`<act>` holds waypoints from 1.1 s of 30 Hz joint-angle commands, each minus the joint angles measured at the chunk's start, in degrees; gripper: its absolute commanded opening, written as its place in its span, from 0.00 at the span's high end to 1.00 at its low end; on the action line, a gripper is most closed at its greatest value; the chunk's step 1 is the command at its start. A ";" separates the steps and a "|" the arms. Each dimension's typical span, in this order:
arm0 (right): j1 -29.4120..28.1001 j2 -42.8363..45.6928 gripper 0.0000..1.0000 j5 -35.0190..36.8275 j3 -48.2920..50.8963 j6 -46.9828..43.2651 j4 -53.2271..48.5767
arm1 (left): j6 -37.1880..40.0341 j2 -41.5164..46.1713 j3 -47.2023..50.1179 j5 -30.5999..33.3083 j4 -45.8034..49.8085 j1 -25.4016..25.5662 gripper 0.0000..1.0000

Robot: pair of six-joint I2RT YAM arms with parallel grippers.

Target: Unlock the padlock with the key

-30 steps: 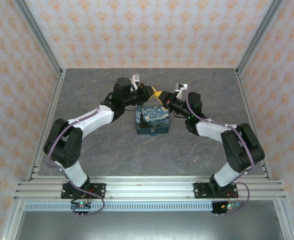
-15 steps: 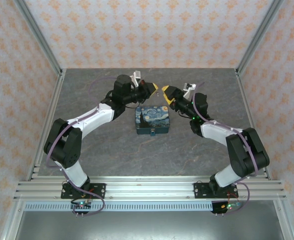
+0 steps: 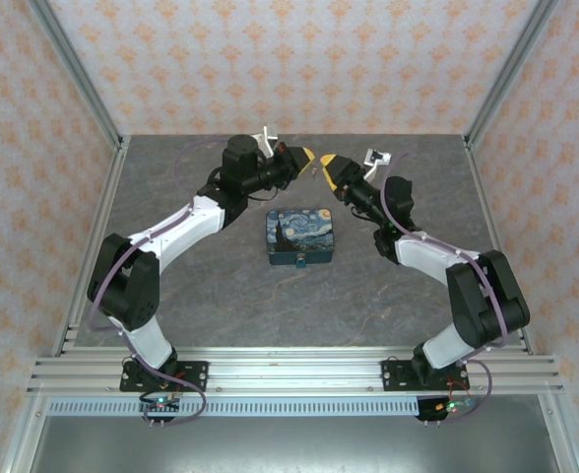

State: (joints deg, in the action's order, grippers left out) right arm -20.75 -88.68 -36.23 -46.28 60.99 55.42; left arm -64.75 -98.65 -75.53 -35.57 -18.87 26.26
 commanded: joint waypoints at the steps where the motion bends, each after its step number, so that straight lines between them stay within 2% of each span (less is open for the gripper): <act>1: -0.86 -1.24 0.45 -1.30 -2.72 0.77 5.45 | -1.16 -1.17 -1.73 -0.15 -2.21 0.46 1.00; 14: -3.08 -6.60 0.51 0.69 -2.65 6.72 12.85 | -0.64 -1.48 -0.43 2.30 -5.86 0.46 1.00; 33: -3.15 -5.59 0.64 2.39 1.68 8.00 15.84 | -0.47 -1.90 -0.50 4.10 -7.09 0.46 1.00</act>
State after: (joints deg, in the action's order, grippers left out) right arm -23.49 -94.87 -34.00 -44.51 69.01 68.36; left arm -65.56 -100.49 -75.59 -32.49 -22.70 26.55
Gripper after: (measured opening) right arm 0.367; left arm 0.043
